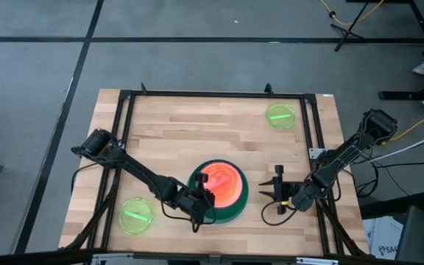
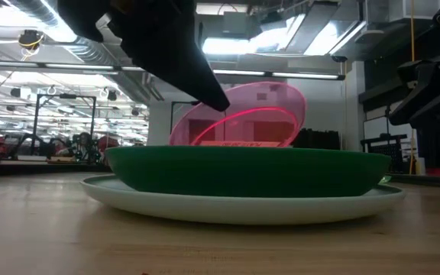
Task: Stack plastic plates
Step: Stack the red plate on top of the orange plate, then stack the top green plate on top of the orange plate
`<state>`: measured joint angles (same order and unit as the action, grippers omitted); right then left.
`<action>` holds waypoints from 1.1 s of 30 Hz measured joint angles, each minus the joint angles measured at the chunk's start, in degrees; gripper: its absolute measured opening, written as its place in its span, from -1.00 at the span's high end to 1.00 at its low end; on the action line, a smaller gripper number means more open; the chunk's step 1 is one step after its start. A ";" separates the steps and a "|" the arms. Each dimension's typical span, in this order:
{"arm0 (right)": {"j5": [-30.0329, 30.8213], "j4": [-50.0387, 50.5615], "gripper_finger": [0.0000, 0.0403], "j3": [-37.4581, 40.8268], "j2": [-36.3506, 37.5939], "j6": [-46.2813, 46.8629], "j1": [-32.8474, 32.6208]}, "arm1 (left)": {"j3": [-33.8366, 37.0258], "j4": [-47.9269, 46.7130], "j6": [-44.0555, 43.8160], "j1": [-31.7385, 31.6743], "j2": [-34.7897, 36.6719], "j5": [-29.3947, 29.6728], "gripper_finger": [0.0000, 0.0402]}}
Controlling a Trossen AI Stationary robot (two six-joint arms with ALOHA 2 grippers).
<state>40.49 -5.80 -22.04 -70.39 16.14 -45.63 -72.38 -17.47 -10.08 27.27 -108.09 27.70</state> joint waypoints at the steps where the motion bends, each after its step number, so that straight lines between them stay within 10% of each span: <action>1: 0.00 -0.02 0.43 0.00 0.00 0.00 0.00 | 0.00 -0.02 -0.10 0.00 0.00 0.00 0.98; 16: 0.00 -0.04 0.43 0.00 0.00 0.00 -0.07 | 0.04 -4.84 -4.77 -2.29 0.02 -5.61 0.52; 26: 0.00 -0.09 0.43 0.00 0.00 0.00 -0.07 | 0.07 -6.22 -7.60 -1.97 2.33 -18.92 0.52; 33: 0.50 -0.10 0.43 0.00 0.00 1.42 -0.04 | 0.08 -7.15 -3.99 -0.45 7.24 -16.91 0.52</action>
<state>40.99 -5.91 -22.04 -70.39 17.57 -45.67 -72.30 -24.62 -14.07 26.82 -100.86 10.80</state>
